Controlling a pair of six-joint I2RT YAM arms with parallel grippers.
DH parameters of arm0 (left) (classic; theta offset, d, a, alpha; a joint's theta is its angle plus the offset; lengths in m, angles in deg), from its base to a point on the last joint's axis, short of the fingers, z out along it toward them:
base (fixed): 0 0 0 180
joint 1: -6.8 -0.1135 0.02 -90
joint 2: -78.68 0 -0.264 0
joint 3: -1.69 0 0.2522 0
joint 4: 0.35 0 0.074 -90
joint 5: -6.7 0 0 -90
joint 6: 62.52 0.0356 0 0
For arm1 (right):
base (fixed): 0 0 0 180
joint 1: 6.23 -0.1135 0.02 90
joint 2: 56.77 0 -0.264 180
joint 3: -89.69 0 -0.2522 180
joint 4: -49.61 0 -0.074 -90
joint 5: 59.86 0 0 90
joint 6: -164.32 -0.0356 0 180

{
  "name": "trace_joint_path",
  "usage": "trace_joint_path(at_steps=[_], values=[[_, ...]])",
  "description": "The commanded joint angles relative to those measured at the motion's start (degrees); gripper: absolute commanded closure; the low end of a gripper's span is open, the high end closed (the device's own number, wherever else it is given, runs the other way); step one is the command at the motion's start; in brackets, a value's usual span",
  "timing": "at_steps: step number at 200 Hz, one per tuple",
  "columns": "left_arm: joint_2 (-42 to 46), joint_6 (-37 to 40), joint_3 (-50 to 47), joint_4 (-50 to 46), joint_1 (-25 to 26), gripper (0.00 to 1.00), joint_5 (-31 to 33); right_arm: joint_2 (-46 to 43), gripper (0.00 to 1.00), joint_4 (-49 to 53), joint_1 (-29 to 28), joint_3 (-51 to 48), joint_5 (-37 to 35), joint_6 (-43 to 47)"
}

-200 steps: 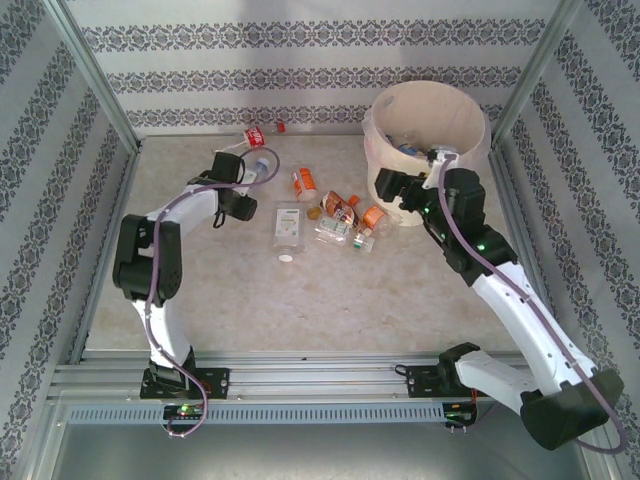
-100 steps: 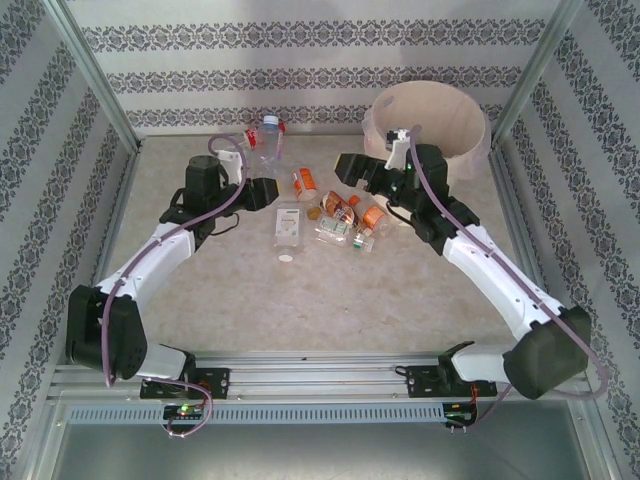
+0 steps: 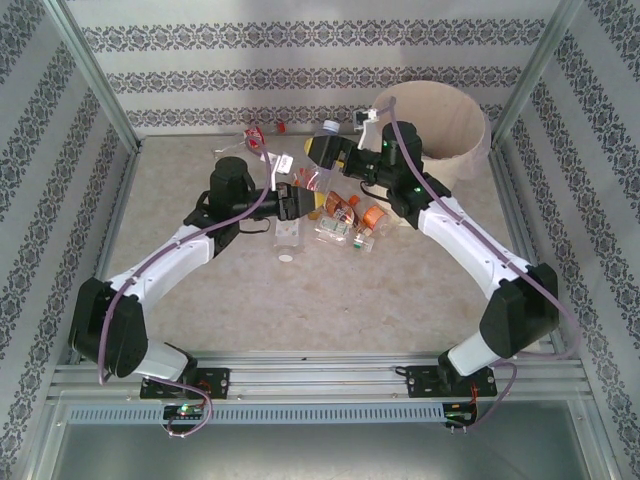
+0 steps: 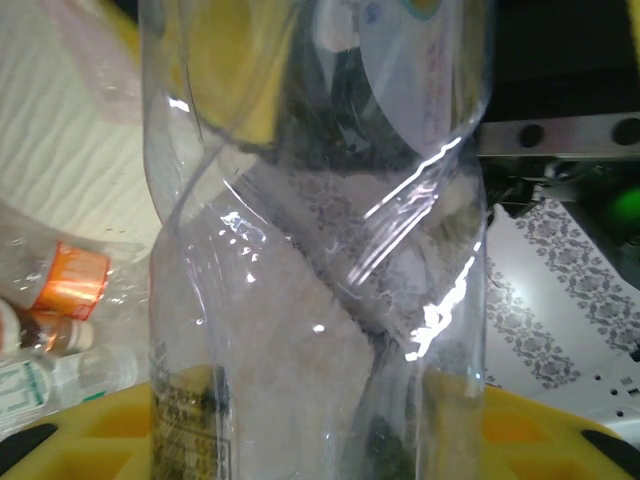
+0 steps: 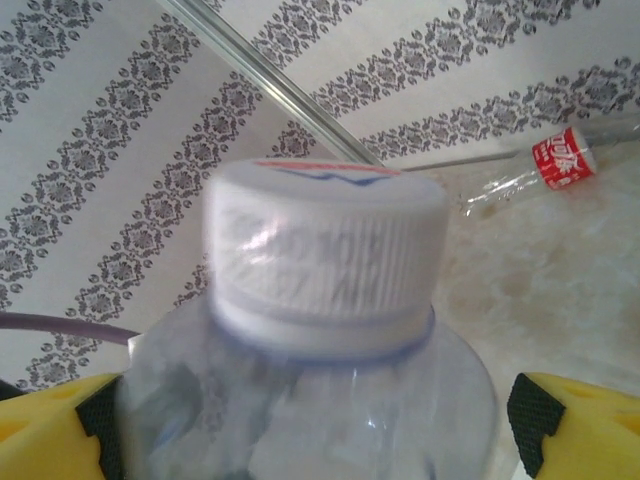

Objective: Put the plastic bottles in the bin

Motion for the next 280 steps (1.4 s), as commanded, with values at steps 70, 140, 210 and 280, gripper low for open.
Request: trace_joint_path(at_steps=[70, 140, 210, 280], values=[[-3.5, -1.23, 2.8, 5.45, 0.67, 0.55, -2.65, -1.58, 0.45, -1.52, 1.06, 0.14, 0.28, -1.74], [-3.15, -2.35, 3.11, 5.86, 0.62, 0.0, -1.04, -3.99, 0.55, -1.36, 4.81, -0.35, -2.81, 0.72], [-1.07, 0.12, 1.45, 1.78, 0.61, 0.0, 7.91, -7.92, 0.58, 4.2, 16.77, 6.85, -7.19, 9.23], [-0.1, 0.44, 0.76, -10.69, 0.66, 0.0, 28.32, -5.67, 0.58, 14.56, 27.51, 16.06, -14.14, 17.01]])
